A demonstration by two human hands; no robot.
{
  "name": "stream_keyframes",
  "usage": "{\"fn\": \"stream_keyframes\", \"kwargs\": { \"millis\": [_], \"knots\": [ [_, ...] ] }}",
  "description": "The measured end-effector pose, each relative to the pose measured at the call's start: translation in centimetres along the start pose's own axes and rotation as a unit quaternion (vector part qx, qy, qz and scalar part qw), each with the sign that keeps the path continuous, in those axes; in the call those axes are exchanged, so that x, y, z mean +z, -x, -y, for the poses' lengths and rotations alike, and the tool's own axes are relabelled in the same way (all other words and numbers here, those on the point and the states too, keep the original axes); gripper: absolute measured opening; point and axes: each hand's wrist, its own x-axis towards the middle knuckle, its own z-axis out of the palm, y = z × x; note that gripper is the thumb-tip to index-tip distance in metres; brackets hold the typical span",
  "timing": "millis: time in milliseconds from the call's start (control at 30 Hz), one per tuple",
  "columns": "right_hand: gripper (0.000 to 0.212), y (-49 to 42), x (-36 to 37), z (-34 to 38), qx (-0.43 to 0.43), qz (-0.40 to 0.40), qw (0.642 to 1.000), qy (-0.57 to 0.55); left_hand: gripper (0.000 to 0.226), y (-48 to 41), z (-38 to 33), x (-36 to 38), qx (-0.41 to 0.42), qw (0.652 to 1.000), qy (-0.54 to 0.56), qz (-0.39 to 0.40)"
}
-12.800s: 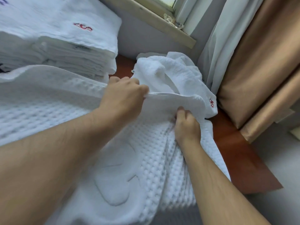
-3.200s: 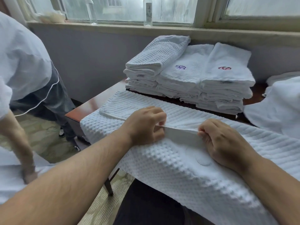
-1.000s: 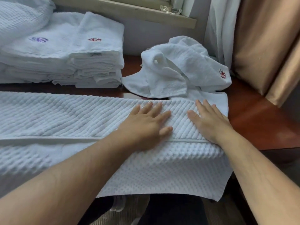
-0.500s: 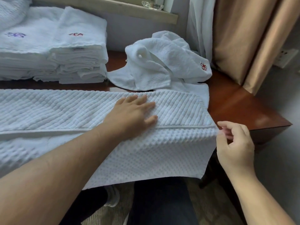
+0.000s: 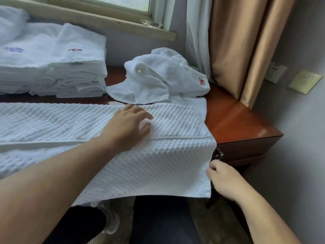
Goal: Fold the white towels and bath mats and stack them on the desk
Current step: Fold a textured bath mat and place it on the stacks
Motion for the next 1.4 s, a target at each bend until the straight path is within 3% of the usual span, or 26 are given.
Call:
{"fn": "stream_keyframes", "kwargs": {
  "millis": [167,267,367,467,567,667,800,867,967,1067,1133,1200,1400],
  "knots": [
    [0.016,1.5,-3.1,3.2,-0.071,-0.154,0.976,-0.135,0.022,0.6,-1.6,-1.5,0.052,0.995,0.077,-0.038],
    [0.006,0.4,-4.1,5.6,-0.11,-0.211,0.935,-0.262,0.036,0.9,-3.0,-3.5,0.016,0.985,0.173,-0.016],
    [0.017,-1.4,-4.5,8.0,-0.104,-0.119,0.886,-0.435,0.06,1.5,-3.8,-5.6,-0.016,0.971,0.218,0.096],
    [0.02,-3.3,-4.7,9.5,-0.09,-0.031,0.812,-0.576,0.041,2.9,-3.9,-6.3,-0.033,0.972,0.126,0.197],
    [0.016,-4.8,-5.2,10.1,-0.104,-0.024,0.788,-0.606,0.028,3.1,-3.7,-6.1,-0.049,0.979,0.041,0.191],
    [0.017,-5.8,-6.0,9.4,-0.158,-0.049,0.829,-0.534,0.036,2.4,-3.2,-5.9,-0.106,0.978,0.067,0.165],
    [0.043,-5.9,-6.6,7.9,-0.285,-0.018,0.868,-0.406,0.037,1.4,-2.5,-5.5,-0.128,0.975,0.08,0.161],
    [0.035,-6.0,-6.0,7.7,-0.302,-0.017,0.894,-0.33,0.039,0.8,-2.3,-5.7,-0.129,0.973,0.094,0.168],
    [0.035,-6.2,-4.9,8.3,-0.296,-0.15,0.924,-0.189,0.047,-0.5,-2.1,-6.4,-0.103,0.98,0.071,0.157],
    [0.039,-6.9,-4.7,9.2,-0.327,-0.306,0.883,-0.144,0.049,-2.3,-2.0,-7.3,-0.075,0.989,0.012,0.124],
    [0.037,-7.8,-5.0,9.7,-0.323,-0.299,0.881,-0.174,0.048,-3.6,-1.6,-7.7,-0.056,0.99,-0.019,0.128],
    [0.041,-9.0,-5.1,10.2,-0.285,-0.263,0.904,-0.18,0.046,-4.9,-1.2,-7.8,-0.031,0.988,-0.054,0.14],
    [0.048,-12.7,-5.5,10.8,-0.172,-0.253,0.949,-0.076,0.028,-8.6,0.7,-5.0,0.048,0.972,-0.162,0.165]
  ]
}}
